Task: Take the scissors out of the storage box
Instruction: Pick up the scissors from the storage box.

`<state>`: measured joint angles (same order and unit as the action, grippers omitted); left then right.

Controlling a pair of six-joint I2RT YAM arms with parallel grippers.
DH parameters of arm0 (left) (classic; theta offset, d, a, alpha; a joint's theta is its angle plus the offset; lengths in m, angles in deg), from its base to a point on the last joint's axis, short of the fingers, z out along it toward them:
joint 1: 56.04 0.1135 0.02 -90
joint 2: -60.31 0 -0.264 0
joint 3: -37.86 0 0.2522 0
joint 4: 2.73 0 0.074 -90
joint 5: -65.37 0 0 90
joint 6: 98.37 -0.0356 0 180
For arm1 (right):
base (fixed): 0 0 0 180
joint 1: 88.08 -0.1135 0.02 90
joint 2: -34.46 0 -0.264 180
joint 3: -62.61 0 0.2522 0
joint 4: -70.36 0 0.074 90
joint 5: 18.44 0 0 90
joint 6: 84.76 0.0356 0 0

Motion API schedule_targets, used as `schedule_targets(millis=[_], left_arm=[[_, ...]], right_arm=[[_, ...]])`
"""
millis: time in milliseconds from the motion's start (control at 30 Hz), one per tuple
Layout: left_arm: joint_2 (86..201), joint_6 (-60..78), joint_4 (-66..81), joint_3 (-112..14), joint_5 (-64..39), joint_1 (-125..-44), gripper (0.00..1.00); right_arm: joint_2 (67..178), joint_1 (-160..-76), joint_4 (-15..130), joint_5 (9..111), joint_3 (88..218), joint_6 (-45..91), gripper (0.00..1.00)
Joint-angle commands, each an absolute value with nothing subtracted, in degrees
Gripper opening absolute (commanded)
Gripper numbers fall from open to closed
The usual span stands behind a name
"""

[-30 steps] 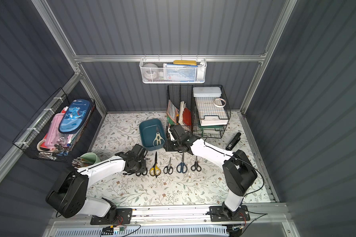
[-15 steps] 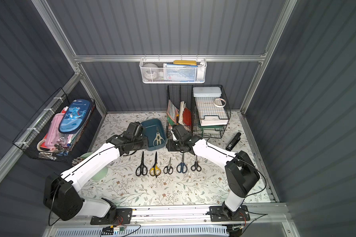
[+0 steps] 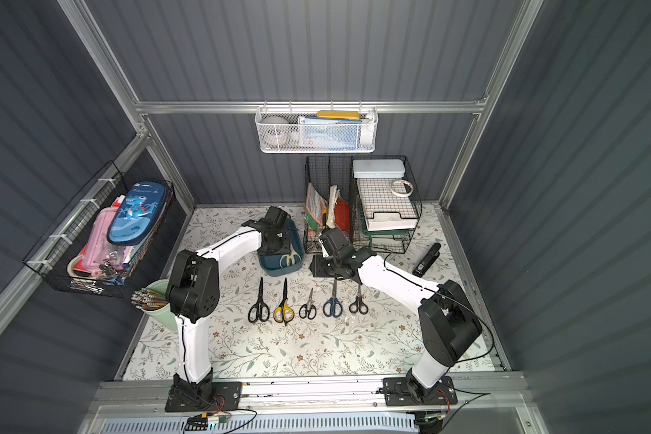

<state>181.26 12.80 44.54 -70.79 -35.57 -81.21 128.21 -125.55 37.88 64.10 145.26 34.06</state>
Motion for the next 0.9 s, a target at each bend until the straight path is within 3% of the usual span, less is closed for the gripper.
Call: schedule_targets(millis=[0,600,867], left_arm=[[182.2,9.9,45.6,-73.2,-33.4,-80.5,0.39],[187.7,6.2,48.8,-72.3,-29.5,-79.3,0.36],[194.7,7.1,49.3,-76.1,-29.3,-77.9,0.28]], right_arm=[[127.8,-125.1,36.8,64.4,144.6,33.3,0.43],[131.8,-125.1,38.4,60.8,146.5,33.8,0.43],[132.2,-125.1,39.0,59.6,146.7,33.9,0.43]])
